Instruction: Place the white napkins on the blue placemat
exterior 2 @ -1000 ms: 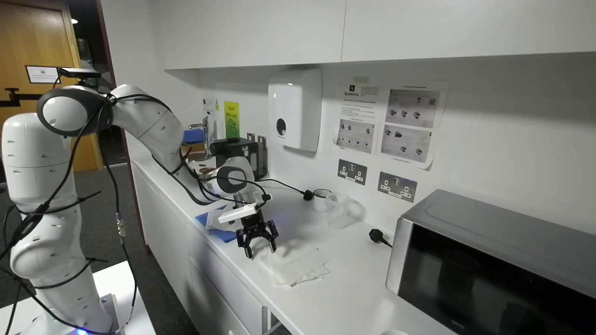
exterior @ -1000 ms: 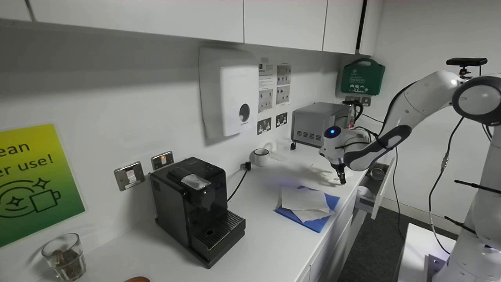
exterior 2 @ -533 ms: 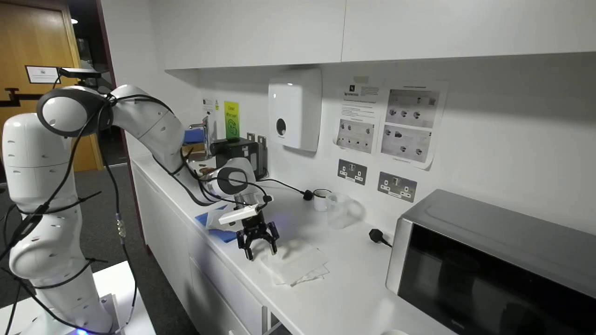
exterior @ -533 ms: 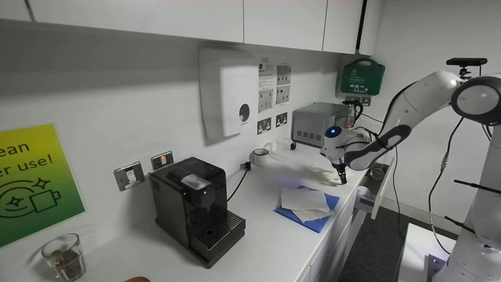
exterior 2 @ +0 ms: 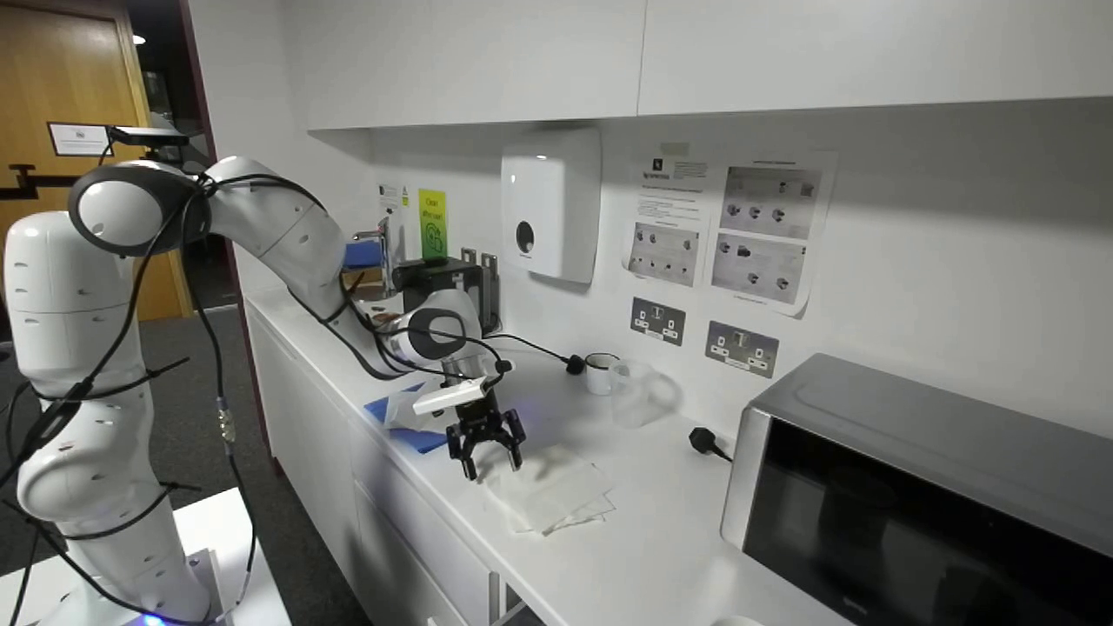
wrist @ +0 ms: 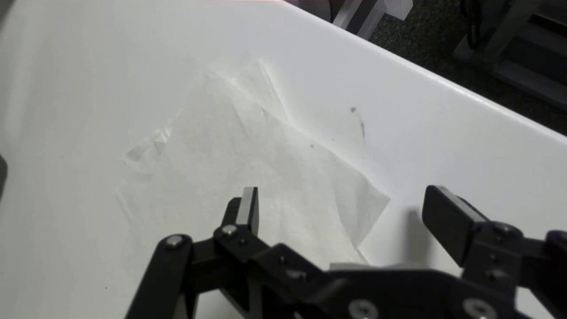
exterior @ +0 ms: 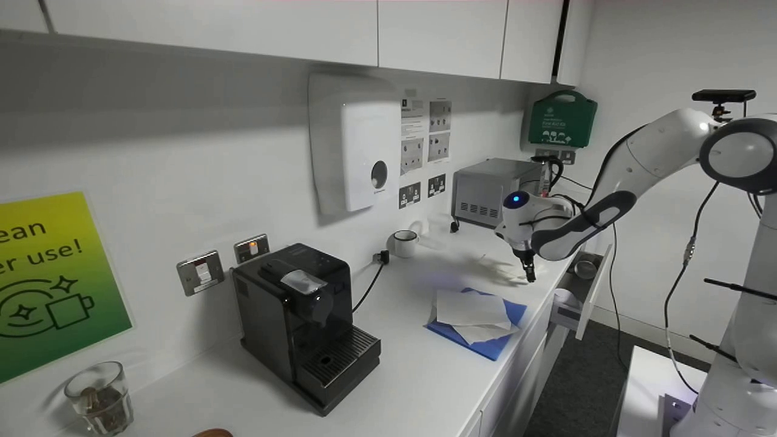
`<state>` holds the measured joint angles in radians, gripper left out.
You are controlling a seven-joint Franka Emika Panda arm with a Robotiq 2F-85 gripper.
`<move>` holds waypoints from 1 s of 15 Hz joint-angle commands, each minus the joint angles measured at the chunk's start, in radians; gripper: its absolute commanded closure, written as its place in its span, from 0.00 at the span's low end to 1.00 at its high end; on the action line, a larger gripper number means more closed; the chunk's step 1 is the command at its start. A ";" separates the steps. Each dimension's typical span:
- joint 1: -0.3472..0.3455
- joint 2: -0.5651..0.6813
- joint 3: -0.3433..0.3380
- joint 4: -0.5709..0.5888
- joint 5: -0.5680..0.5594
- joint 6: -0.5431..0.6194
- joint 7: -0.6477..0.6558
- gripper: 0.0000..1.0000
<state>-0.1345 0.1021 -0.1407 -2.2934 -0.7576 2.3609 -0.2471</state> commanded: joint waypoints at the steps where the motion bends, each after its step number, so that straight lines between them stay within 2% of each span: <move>1: -0.014 0.007 -0.004 0.028 0.016 0.016 -0.061 0.00; 15: -0.011 0.029 -0.006 0.039 -0.018 0.017 -0.054 0.00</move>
<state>-0.1345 0.1170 -0.1409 -2.2733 -0.7607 2.3609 -0.2665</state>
